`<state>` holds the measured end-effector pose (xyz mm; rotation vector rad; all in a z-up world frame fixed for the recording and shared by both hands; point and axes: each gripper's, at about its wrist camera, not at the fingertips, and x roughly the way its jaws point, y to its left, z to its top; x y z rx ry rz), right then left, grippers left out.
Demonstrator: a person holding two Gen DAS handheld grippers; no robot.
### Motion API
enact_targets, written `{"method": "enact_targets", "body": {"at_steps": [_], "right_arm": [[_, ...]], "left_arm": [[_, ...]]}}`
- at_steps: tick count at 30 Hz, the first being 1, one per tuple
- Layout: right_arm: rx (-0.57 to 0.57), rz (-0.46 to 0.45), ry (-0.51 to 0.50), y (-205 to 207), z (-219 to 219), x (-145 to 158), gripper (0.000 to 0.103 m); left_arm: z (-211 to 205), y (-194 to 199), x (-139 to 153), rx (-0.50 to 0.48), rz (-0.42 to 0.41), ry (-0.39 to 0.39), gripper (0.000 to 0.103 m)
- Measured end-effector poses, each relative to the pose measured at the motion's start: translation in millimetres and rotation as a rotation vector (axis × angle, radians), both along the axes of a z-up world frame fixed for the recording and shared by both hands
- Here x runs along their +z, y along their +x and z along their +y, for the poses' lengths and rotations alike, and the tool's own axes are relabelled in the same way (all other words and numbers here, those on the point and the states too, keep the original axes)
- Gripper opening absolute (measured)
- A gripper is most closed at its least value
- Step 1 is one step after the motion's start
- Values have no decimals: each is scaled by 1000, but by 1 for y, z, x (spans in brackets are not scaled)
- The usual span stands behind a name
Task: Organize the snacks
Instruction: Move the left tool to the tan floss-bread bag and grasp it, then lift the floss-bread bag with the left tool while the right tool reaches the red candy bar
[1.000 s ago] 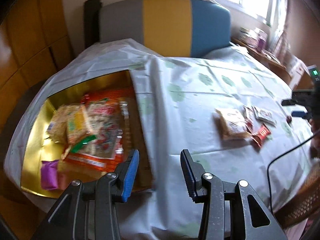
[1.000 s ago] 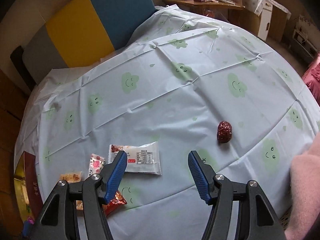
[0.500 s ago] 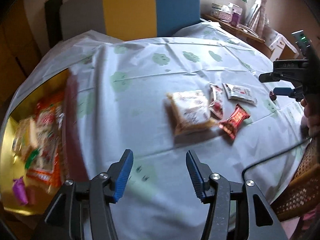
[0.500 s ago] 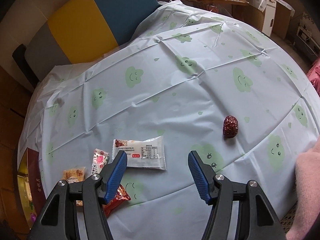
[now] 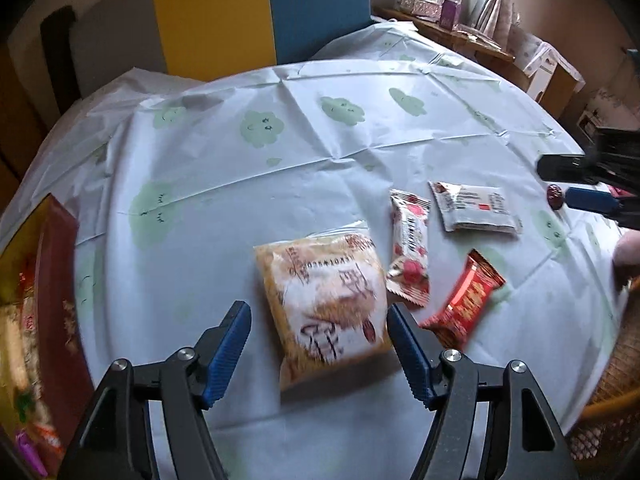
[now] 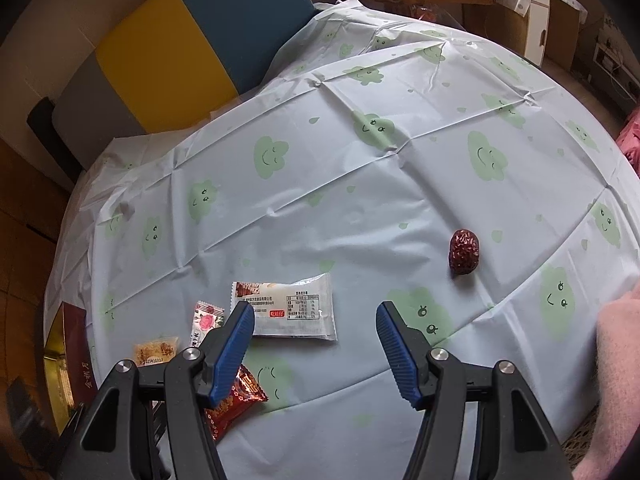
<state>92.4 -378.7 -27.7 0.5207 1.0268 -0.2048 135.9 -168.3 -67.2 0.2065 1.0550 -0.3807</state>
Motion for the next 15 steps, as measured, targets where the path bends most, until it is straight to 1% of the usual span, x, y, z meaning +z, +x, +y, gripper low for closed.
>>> {"method": "enact_targets", "body": {"at_steps": [2, 4, 6, 7, 9, 15], "right_arm": [[2, 1, 1, 1, 0, 0, 64], [3, 2, 2, 1, 0, -1, 64], [1, 6, 0, 2, 0, -1, 64], [0, 8, 0, 2, 0, -2, 64], [1, 10, -2, 2, 0, -2, 64], [-4, 23, -2, 1, 0, -4, 64]], "left_arm": [[0, 8, -5, 12, 30, -23, 71], [-1, 12, -9, 22, 42, -32, 71], [-2, 10, -10, 11, 20, -34, 68], [-2, 8, -9, -1, 8, -41, 61], [2, 3, -9, -2, -11, -44, 60], [37, -24, -8, 56, -51, -56, 60]]}}
